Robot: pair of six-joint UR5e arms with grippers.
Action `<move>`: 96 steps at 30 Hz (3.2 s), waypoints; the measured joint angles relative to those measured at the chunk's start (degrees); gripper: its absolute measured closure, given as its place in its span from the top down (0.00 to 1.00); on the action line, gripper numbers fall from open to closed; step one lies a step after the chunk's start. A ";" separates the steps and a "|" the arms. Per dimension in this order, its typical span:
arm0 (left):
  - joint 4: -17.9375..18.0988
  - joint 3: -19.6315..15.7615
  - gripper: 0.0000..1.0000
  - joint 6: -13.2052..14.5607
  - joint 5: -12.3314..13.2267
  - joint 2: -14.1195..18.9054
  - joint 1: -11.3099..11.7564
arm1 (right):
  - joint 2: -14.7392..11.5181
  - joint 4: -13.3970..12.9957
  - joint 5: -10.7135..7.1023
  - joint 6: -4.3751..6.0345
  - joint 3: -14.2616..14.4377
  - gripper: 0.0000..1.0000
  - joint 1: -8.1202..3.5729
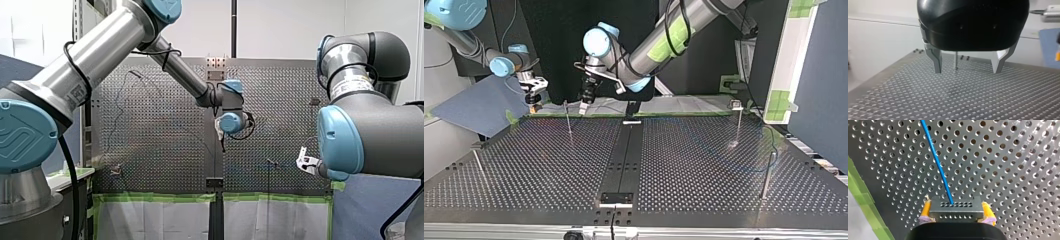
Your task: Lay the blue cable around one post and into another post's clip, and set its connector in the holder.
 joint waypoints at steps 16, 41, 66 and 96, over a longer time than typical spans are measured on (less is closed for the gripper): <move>8.47 -8.47 0.98 -2.56 3.13 8.48 5.62 | 0.08 0.28 0.18 -0.06 0.00 0.00 0.20; 16.44 -20.21 0.98 -1.41 2.45 20.21 9.16 | 0.16 1.46 2.13 1.27 0.00 0.00 0.29; 16.62 -32.44 0.98 -0.98 2.68 31.73 9.48 | 0.15 3.95 9.66 -2.30 0.00 0.00 0.36; 24.20 -47.52 0.98 0.54 2.93 22.19 9.43 | 0.16 3.12 7.62 -2.36 0.00 0.00 1.34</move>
